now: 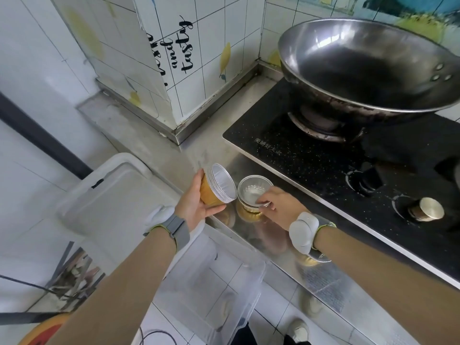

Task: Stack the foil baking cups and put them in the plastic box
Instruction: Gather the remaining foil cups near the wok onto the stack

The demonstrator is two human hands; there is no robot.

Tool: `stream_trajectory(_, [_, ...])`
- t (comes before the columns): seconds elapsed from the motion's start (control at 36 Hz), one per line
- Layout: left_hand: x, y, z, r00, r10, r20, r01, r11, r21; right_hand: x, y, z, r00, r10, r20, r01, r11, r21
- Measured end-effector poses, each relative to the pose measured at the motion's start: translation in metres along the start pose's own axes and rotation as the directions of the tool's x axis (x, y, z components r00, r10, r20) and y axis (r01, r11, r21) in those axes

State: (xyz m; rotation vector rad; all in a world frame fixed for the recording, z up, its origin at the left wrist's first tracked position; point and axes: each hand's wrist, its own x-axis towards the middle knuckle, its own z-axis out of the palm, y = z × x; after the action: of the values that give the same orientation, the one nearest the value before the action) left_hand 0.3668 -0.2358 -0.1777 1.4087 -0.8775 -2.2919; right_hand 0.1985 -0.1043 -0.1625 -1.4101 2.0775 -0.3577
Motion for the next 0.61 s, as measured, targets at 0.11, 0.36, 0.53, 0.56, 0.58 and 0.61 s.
stream_trajectory(0.11, [0.003,0.001,-0.002,1.0,-0.014,-0.011,0.014,1.0,-0.012,0.0,-0.001,-0.004,0.994,-0.022,-0.102,0.03,0.996,0.08])
stream_trajectory(0.36, [0.004,-0.001,-0.006,0.999,-0.031,-0.011,0.031,0.999,-0.018,-0.001,-0.01,-0.011,0.969,0.04,-0.243,0.032,0.957,0.288])
stream_trajectory(0.53, [0.003,-0.005,-0.004,0.999,-0.045,-0.032,0.044,0.999,-0.023,-0.001,-0.01,-0.004,0.975,-0.016,-0.223,0.055,0.984,0.172])
stream_trajectory(0.56, [0.003,-0.005,-0.003,0.998,-0.048,-0.031,0.047,0.998,-0.028,-0.002,-0.009,-0.003,0.981,-0.024,-0.19,0.052,0.989,0.141])
stream_trajectory(0.58, [0.003,-0.006,-0.004,0.998,-0.053,-0.032,0.052,0.998,-0.038,-0.002,-0.007,0.0,0.989,-0.025,-0.147,0.043,0.992,0.117])
stream_trajectory(0.61, [0.003,-0.007,-0.004,0.998,-0.056,-0.035,0.055,0.997,-0.046,-0.004,-0.006,0.003,0.994,-0.025,-0.106,0.035,0.995,0.095])
